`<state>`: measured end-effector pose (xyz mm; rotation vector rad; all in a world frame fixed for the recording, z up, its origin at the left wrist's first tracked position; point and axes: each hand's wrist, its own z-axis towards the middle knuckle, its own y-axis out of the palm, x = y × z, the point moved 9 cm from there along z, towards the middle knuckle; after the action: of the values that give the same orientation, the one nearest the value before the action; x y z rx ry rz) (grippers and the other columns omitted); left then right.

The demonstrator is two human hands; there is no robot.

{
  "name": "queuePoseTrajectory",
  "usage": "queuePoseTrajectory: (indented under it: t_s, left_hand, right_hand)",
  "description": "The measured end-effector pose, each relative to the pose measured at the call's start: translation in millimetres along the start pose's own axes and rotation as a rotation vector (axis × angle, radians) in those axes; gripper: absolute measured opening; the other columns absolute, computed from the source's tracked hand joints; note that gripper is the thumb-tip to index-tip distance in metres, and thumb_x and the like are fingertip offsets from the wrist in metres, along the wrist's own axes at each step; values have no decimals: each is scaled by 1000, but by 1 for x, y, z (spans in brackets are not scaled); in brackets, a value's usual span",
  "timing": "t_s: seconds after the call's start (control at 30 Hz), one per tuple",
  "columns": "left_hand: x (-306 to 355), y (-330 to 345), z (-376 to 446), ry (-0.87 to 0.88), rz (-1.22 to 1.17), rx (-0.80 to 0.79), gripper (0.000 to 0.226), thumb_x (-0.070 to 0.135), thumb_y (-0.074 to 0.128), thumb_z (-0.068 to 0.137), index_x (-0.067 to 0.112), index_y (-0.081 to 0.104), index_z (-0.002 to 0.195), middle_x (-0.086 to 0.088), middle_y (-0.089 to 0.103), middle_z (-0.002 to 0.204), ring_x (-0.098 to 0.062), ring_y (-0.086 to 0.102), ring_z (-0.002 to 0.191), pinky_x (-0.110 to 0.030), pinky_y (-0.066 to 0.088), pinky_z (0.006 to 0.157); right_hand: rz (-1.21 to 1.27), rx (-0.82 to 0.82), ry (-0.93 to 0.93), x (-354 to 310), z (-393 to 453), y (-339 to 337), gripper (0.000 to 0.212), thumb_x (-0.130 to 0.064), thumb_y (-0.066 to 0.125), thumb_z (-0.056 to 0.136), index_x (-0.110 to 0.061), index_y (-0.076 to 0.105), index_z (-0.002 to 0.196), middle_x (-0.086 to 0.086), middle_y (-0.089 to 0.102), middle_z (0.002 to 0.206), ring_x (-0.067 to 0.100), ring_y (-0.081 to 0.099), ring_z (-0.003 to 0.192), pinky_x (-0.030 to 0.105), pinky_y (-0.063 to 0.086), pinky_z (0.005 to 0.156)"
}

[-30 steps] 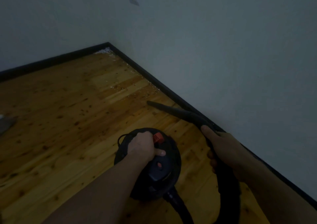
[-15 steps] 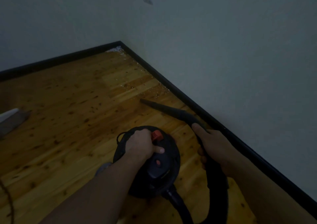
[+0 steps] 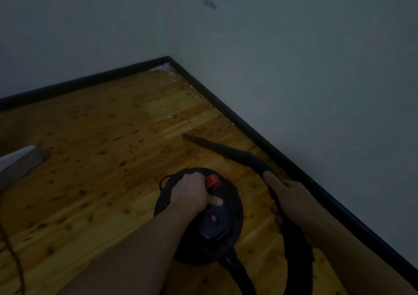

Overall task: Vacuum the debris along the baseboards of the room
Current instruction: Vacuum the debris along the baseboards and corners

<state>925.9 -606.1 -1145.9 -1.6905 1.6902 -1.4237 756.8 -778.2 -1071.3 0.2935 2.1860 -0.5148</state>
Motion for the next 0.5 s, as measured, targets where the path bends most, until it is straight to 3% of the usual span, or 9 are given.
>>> queuePoseTrajectory:
  t_s: [0.5]
  left_hand:
    - [8, -3, 10, 100, 63, -8, 55, 61, 89, 68, 21, 52, 79, 2, 60, 77, -17, 56, 66, -33, 37, 52]
  right_hand:
    - [111, 178, 58, 19, -19, -30, 50, -54, 54, 101, -10, 54, 77, 4, 48, 50, 19, 45, 39, 31, 42, 48]
